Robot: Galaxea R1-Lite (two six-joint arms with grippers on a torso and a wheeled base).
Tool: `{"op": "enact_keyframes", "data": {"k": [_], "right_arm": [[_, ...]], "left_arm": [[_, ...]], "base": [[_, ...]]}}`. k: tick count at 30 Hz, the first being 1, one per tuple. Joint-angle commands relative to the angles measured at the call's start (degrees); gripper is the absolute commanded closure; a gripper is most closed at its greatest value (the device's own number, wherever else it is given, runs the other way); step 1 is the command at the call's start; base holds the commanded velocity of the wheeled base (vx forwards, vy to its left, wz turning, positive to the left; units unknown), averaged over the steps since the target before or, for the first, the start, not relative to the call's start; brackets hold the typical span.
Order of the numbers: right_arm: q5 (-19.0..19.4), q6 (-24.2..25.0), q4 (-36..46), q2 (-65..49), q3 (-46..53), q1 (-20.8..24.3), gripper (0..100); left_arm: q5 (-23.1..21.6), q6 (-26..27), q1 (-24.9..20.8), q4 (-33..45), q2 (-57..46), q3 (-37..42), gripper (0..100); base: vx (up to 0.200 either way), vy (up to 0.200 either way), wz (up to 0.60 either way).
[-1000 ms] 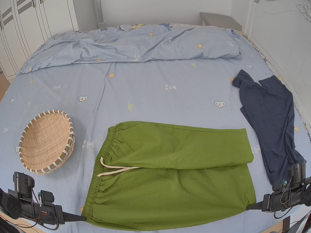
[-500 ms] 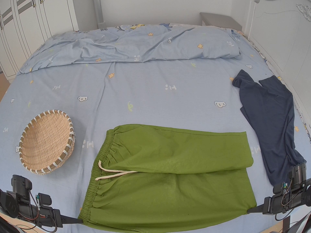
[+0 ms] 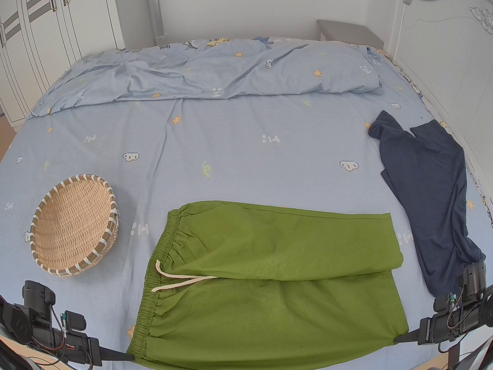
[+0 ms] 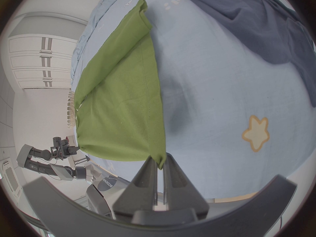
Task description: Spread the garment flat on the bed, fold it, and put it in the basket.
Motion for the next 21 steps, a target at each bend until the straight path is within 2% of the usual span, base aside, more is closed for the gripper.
{"op": "enact_keyframes", "data": {"k": [1,6,7,14,19,21], "right_arm": [[0.1,-0.5,0.1,1.0,1.0,-0.4,100],[0.0,-0.7,0.1,1.5,1.0,-0.4,100],[0.1,-0.7,0.0,1.6,1.0,-0.4,0],[0.6,-0.6,-0.1,1.0,1.0,-0.7,0],[1.1,-0.3,-2.3,-6.7,0.9,-3.9,0],[1.0,0.4,-2.9,-12.6,-0.1,-5.4,0]], "left_arm": [[0.0,1.0,0.0,-0.1,3.8,1.0,100],[0.8,1.4,-0.1,-0.1,4.2,1.0,100],[1.2,1.6,-0.1,-0.1,4.3,1.0,0],[1.0,1.6,0.1,0.1,2.5,1.0,0],[0.8,0.3,0.8,2.5,-9.7,0.4,0],[0.9,-4.1,-0.1,7.2,-17.7,-3.4,0]], "base": [[0.000,0.000,0.00],[0.000,0.000,0.00],[0.000,0.000,0.00],[0.000,0.000,0.00],[0.000,0.000,0.00],[0.000,0.000,0.00]]}}
